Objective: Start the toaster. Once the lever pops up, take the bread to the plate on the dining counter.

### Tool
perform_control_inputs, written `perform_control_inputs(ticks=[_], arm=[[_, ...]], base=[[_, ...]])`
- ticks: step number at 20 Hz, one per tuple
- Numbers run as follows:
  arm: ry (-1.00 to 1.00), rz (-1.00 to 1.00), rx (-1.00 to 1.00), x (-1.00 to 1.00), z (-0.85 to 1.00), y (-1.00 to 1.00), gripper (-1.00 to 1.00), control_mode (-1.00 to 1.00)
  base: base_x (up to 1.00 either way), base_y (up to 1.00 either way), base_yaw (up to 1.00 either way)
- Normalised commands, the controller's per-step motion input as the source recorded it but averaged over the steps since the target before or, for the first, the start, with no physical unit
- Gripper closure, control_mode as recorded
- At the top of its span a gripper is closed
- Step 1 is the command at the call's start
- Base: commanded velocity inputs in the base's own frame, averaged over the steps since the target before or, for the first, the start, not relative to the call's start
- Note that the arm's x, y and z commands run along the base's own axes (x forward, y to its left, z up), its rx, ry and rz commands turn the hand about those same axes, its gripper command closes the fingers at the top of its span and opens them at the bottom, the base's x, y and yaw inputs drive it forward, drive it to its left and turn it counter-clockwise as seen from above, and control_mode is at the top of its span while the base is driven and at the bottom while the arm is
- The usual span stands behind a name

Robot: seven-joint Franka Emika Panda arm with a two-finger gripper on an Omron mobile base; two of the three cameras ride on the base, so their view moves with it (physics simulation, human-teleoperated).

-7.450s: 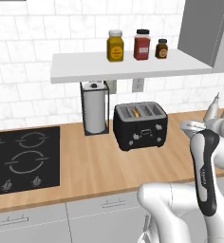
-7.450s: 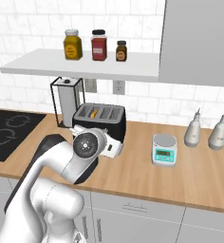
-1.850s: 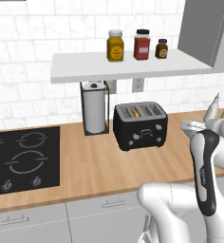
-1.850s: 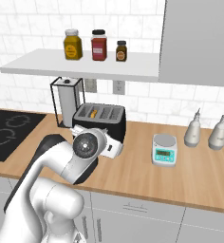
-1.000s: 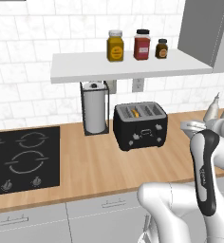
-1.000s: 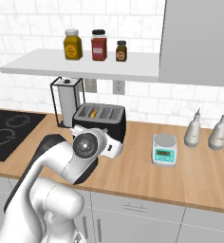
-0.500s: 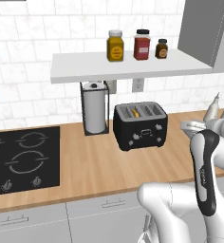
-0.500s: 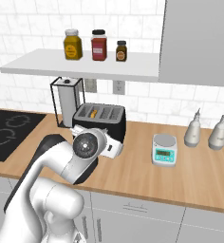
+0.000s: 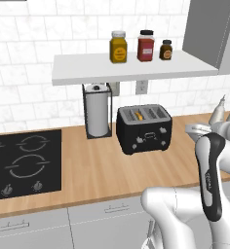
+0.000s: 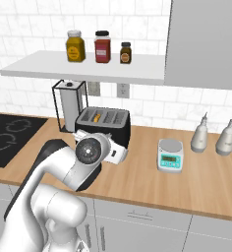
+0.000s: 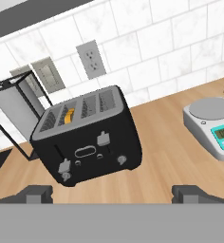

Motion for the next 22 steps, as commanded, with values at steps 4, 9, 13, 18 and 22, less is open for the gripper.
perform_control_inputs(ticks=[4, 9, 13, 18, 22], arm=[[0.0, 0.0, 0.0, 0.0, 0.0, 0.0, -1.0, -1.0], [0.0, 0.0, 0.0, 0.0, 0.0, 0.0, -1.0, -1.0], [0.0, 0.0, 0.0, 0.0, 0.0, 0.0, -1.0, -1.0], [0.0, 0.0, 0.0, 0.0, 0.0, 0.0, -1.0, -1.0], [0.0, 0.0, 0.0, 0.0, 0.0, 0.0, -1.0, -1.0]], base=[[0.0, 0.0, 0.0], [0.0, 0.0, 0.0], [0.0, 0.0, 0.0], [0.0, 0.0, 0.0], [0.0, 0.0, 0.0]])
